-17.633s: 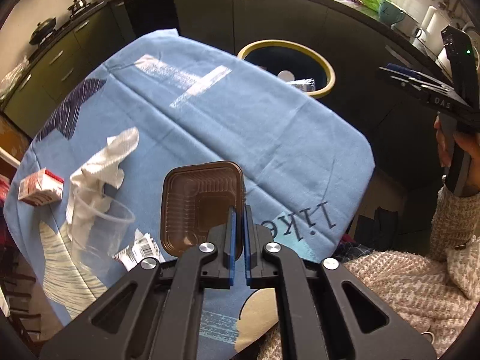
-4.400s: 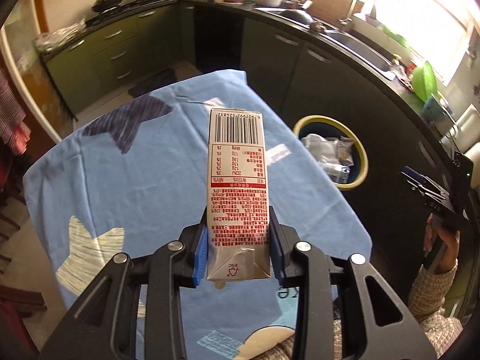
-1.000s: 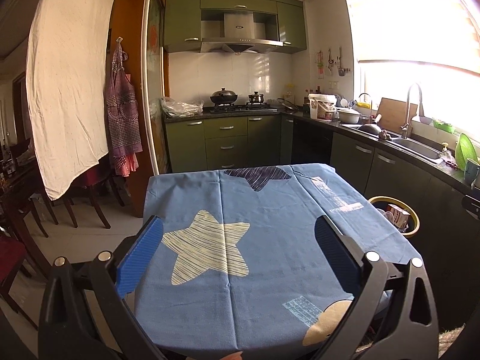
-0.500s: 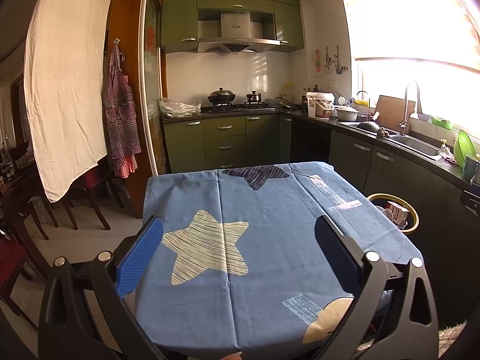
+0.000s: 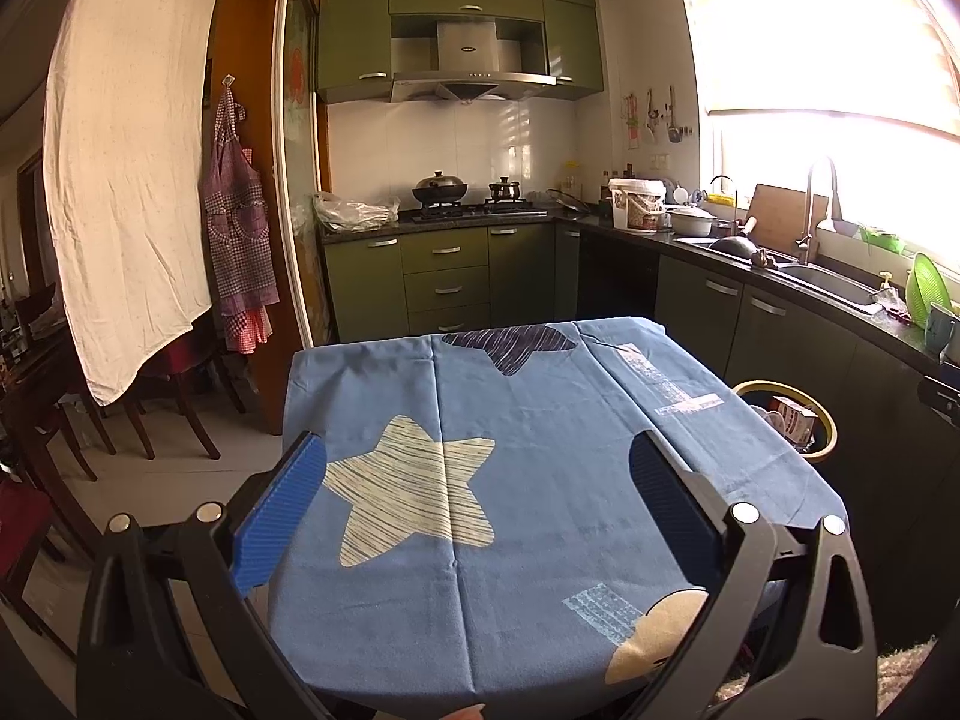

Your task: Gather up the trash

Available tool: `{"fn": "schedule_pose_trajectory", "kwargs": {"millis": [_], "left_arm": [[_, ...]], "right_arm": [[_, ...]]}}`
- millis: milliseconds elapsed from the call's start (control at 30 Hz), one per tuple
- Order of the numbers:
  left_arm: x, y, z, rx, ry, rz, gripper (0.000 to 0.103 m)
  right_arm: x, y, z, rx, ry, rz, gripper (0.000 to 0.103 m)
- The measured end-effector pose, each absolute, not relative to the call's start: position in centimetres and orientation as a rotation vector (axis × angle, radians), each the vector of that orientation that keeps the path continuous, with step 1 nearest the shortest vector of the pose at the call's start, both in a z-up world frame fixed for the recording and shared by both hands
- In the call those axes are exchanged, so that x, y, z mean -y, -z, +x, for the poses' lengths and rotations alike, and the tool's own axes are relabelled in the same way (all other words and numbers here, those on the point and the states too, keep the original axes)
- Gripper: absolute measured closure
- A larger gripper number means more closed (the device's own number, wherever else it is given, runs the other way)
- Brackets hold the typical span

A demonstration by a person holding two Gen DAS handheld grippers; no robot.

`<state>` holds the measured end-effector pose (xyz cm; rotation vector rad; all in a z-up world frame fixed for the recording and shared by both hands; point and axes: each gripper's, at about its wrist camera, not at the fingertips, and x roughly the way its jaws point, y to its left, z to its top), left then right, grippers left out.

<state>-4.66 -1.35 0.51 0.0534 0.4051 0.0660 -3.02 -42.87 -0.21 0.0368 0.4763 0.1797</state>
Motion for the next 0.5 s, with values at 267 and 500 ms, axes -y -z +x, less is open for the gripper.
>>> {"fn": "schedule_pose_trajectory", "kwargs": {"millis": [267, 500], "left_arm": [[1.23, -0.20, -4.62, -0.411, -0.060, 0.056, 0.007], [1.24, 0.00, -4.50, -0.419, -0.060, 0.060, 0.007]], "right_arm": [[42.79, 0.20, -2.98, -0.476, -0.180, 0.039, 0.005], [42.60, 0.31, -2.86, -0.479, -0.185, 0.043, 0.005]]}}
